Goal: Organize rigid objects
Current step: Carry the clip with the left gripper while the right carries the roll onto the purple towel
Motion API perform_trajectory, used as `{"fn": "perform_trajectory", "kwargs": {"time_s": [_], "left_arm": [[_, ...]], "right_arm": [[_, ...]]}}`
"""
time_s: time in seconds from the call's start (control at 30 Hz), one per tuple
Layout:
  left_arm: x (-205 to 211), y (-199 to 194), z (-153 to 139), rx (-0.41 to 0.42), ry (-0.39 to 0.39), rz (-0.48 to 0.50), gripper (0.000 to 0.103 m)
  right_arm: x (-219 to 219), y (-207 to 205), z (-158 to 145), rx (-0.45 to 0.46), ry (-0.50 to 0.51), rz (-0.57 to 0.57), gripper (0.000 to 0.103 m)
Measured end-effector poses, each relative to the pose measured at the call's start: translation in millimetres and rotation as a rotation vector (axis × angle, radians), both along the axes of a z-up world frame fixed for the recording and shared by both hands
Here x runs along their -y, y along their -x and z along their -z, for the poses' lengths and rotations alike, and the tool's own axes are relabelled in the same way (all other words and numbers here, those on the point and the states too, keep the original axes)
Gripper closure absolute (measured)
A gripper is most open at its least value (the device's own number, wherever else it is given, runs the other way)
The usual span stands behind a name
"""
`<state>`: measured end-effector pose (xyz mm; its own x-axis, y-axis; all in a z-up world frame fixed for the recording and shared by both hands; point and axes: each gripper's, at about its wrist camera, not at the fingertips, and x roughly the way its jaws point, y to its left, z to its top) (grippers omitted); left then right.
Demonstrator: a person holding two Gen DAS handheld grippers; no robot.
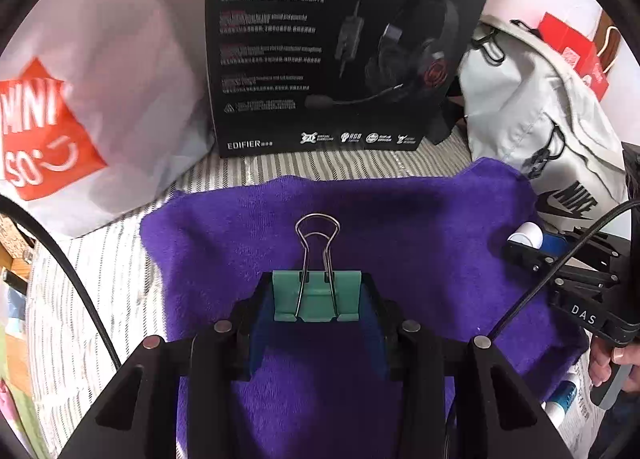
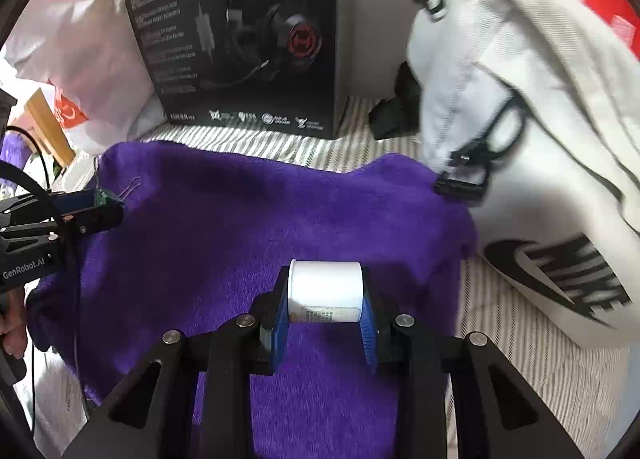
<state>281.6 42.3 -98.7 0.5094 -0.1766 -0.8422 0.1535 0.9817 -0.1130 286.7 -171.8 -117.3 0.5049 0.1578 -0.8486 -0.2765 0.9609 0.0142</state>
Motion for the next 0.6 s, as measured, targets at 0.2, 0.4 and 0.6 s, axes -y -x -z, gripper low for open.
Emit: {"fn": "perform_trajectory", "kwargs": {"time_s": [0.2, 0.4, 0.6], "left_arm": [[4, -15, 13, -0.035, -0.021, -0.007, 0.064], [6, -22, 19, -0.059, -0.026, -0.008, 0.064], [11, -25, 22, -0.057, -0.053, -0.008, 0.064]], "right_arm": [[-6, -19, 11, -0.034, 0.020, 0.000, 0.072], [-9, -30, 21, -0.064, 0.032, -0.005, 0.072], [-10, -32, 21, -0.064, 0.027, -0.007, 0.072]]}}
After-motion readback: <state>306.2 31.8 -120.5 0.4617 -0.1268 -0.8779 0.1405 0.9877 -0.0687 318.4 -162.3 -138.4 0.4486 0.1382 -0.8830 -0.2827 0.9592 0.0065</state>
